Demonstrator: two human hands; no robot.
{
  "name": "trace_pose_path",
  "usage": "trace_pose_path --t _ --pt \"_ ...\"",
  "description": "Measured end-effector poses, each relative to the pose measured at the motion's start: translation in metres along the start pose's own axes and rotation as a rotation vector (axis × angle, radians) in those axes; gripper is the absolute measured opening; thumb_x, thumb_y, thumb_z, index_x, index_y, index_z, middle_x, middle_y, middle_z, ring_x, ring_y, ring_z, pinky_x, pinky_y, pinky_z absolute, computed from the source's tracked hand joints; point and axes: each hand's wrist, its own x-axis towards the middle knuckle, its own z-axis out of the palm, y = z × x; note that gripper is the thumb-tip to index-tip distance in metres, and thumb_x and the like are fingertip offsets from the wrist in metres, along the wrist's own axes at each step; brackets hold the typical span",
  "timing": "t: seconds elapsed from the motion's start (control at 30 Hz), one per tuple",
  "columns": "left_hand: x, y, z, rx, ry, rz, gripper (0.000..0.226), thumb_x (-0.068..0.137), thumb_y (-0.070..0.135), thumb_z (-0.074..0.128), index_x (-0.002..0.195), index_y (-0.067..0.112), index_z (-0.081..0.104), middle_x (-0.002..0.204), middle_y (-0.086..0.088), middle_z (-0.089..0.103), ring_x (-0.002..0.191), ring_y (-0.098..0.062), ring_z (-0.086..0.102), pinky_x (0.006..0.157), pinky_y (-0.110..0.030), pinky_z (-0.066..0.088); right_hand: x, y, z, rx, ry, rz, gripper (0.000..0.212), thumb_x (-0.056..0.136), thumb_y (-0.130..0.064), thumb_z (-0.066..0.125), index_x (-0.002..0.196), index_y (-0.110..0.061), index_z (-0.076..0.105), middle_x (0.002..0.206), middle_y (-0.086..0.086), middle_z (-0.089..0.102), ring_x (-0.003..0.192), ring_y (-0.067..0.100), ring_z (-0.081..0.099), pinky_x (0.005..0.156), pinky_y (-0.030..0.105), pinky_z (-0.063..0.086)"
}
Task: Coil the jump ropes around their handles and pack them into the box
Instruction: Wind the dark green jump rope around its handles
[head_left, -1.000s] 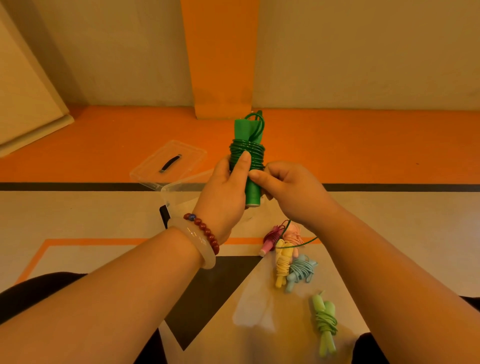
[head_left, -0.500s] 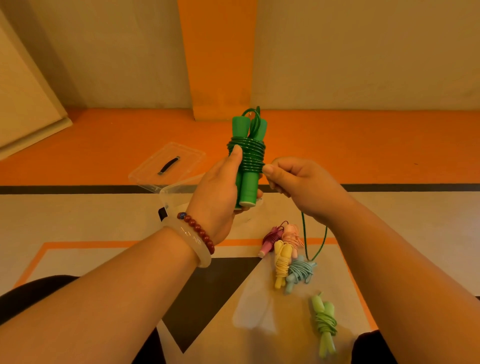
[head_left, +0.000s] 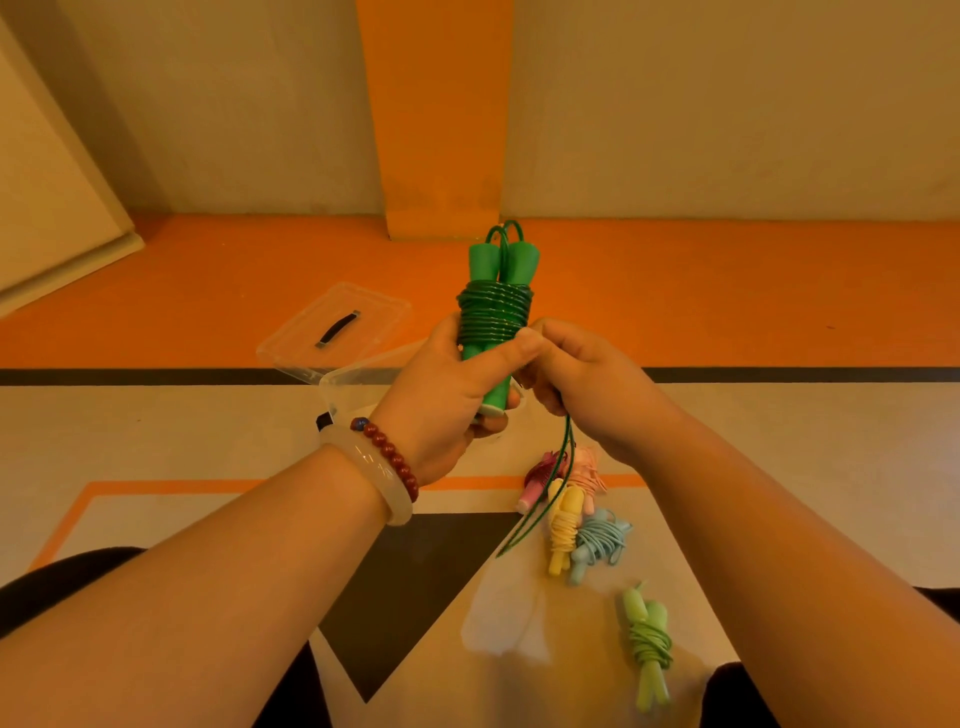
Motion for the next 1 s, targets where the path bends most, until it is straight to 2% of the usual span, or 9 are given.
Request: trace_pose_path --t 0.17,0.23,0.33,0.5,0.63,0.73,0.83,0.9,1.0 --pt "0.000 0.003 -0.005 0.050 -0.032 -0.015 0.030 0.085 0.020 0.066 0.113 0.025 0.057 0.080 0.007 0.067 0.065 -0.006 0.063 0.059 -0.025 0.053 -0.002 0.001 -0.003 -0.100 0.040 -0.054 0.025 0.095 -0.041 0.048 0.081 -0.022 0.056 0.068 -0.009 0.049 0.057 0.002 0.040 0.058 0.029 0.033" --pt "-0.001 0.005 -0.007 -0.015 -0.064 -0.062 0.032 0.087 0.015 0.063 0.117 0.025 0.057 0.089 0.005 0.071 0.076 -0.011 0.069 0.069 -0.033 0.060 -0.003 0.000 -0.004 -0.088 0.068 -0.065 0.027 0.088 -0.048 0.049 0.082 -0.023 0.059 0.065 -0.016 0.053 0.057 -0.002 0.044 0.059 0.023 0.033" --pt "-0.002 0.009 -0.008 -0.073 -0.099 -0.088 0.037 0.088 0.013 0.061 0.122 0.026 0.054 0.098 0.001 0.073 0.083 -0.017 0.072 0.068 -0.034 0.061 -0.004 -0.003 -0.005 -0.041 0.069 -0.075 0.020 0.090 -0.040 0.051 0.081 -0.024 0.059 0.061 -0.026 0.057 0.056 -0.007 0.049 0.055 0.011 0.033" --pt "-0.005 0.010 -0.007 -0.106 -0.114 -0.073 0.047 0.089 0.005 0.059 0.128 0.030 0.048 0.106 0.001 0.072 0.088 -0.023 0.073 0.065 -0.035 0.061 -0.004 -0.004 -0.005 -0.013 0.060 -0.080 0.016 0.094 -0.028 0.055 0.081 -0.020 0.060 0.058 -0.025 0.057 0.052 -0.006 0.047 0.051 0.008 0.033" --pt "-0.004 0.009 -0.007 -0.118 -0.141 -0.062 0.048 0.090 0.004 0.056 0.130 0.030 0.047 0.117 -0.003 0.068 0.093 -0.027 0.072 0.069 -0.039 0.061 -0.003 -0.003 -0.004 0.006 0.076 -0.078 0.017 0.092 -0.030 0.057 0.079 -0.021 0.062 0.064 -0.022 0.060 0.057 -0.007 0.049 0.054 0.008 0.036" --pt "-0.004 0.009 -0.007 -0.120 -0.125 -0.059 0.048 0.091 0.003 0.056 0.131 0.029 0.046 0.112 -0.001 0.070 0.090 -0.023 0.072 0.068 -0.036 0.060 -0.002 -0.005 -0.003 -0.004 0.084 -0.069 0.018 0.089 -0.036 0.057 0.078 -0.023 0.062 0.067 -0.016 0.057 0.057 -0.007 0.050 0.054 0.009 0.035" --pt "-0.005 0.011 -0.004 -0.087 -0.082 -0.085 0.034 0.094 0.020 0.055 0.127 0.027 0.050 0.096 0.001 0.071 0.077 -0.017 0.072 0.062 -0.033 0.059 -0.002 -0.006 -0.004 -0.038 0.107 -0.052 0.030 0.079 -0.051 0.054 0.082 -0.025 0.066 0.081 -0.004 0.065 0.070 0.001 0.057 0.063 0.025 0.044" --pt "-0.004 0.012 -0.001 -0.023 -0.006 -0.086 0.029 0.096 0.043 0.047 0.119 0.029 0.055 0.088 0.002 0.071 0.069 -0.016 0.070 0.059 -0.033 0.059 -0.002 -0.007 -0.004 -0.071 0.128 -0.035 0.035 0.076 -0.055 0.054 0.086 -0.025 0.069 0.093 0.005 0.069 0.089 0.022 0.062 0.077 0.043 0.049" --pt "-0.001 0.010 0.003 0.051 0.146 0.022 0.028 0.097 0.049 0.040 0.103 0.029 0.058 0.076 0.006 0.071 0.054 -0.015 0.065 0.053 -0.030 0.057 -0.003 -0.010 0.000 -0.119 0.128 -0.048 0.032 0.076 -0.054 0.055 0.085 -0.027 0.069 0.093 0.008 0.069 0.092 0.029 0.062 0.082 0.048 0.050"
